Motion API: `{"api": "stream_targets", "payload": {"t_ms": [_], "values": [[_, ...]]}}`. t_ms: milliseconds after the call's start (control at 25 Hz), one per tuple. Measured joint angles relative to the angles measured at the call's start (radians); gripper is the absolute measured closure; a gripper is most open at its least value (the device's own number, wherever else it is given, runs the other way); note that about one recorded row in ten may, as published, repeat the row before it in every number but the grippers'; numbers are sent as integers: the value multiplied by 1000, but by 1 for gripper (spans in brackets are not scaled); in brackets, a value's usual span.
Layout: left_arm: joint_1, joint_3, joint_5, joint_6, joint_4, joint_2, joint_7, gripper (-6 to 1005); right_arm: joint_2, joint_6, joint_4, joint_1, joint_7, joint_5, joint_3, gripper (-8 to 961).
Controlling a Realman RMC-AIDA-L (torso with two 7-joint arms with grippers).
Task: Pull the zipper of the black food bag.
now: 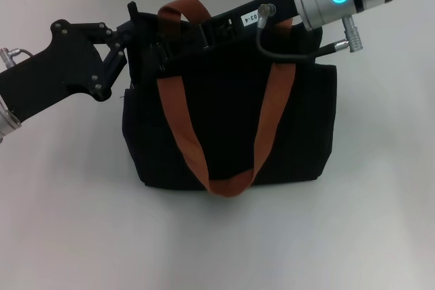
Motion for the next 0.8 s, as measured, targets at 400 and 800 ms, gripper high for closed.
{"api": "stream_targets", "payload": {"t_ms": [400, 800], "values": [[0, -1, 0, 2, -2, 0, 0, 973, -1, -5, 2, -1, -14, 25, -3, 529], [2, -1, 0, 3, 1, 0, 0, 972, -3, 17, -1, 0, -13, 3, -9, 531]]}}
